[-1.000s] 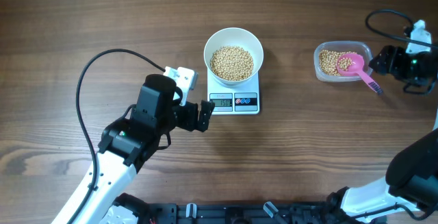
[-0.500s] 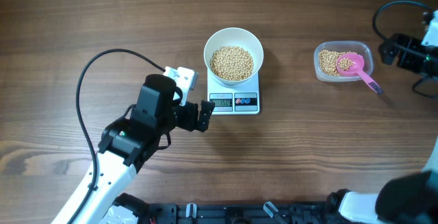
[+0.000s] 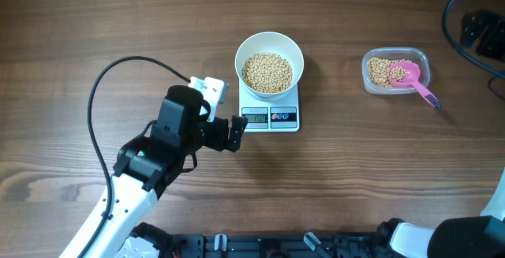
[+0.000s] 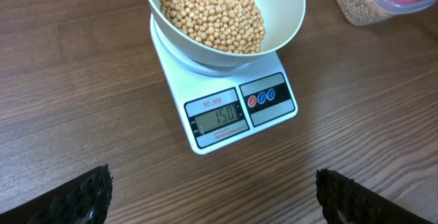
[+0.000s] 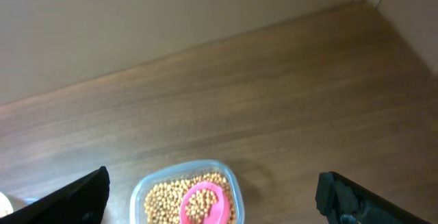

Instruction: Scoop item into bowl and weigh 150g on scale

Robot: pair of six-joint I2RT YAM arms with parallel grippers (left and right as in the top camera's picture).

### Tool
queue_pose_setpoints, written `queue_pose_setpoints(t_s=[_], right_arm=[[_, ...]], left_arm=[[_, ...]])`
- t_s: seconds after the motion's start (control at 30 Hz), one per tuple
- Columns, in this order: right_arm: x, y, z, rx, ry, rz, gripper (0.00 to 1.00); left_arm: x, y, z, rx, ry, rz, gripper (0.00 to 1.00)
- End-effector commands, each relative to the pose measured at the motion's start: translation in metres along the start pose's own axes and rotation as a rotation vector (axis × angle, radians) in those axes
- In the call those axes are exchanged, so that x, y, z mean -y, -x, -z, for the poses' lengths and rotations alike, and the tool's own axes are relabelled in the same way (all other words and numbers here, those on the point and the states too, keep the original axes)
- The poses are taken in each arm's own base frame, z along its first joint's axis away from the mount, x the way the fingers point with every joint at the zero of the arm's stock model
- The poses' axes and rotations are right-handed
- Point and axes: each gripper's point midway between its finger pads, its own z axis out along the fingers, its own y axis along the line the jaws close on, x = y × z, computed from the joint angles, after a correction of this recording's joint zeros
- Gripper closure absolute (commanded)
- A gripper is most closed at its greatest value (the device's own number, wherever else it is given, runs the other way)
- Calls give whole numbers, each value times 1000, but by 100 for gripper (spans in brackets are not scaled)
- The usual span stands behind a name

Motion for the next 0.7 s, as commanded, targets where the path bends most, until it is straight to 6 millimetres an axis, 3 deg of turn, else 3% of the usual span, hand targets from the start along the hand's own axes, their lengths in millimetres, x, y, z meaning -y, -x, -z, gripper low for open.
queue_pose_setpoints(t_s=[0.0, 0.37, 0.67], right_arm=[[0, 7, 2, 19, 0, -5, 0], [-2, -11, 2, -50, 5, -32, 0], [-2, -11, 2, -52, 5, -33, 0]], left_arm=[[2, 1, 2, 10, -7, -15, 0], [2, 1, 2, 10, -7, -15, 0], [2, 1, 2, 10, -7, -15, 0]])
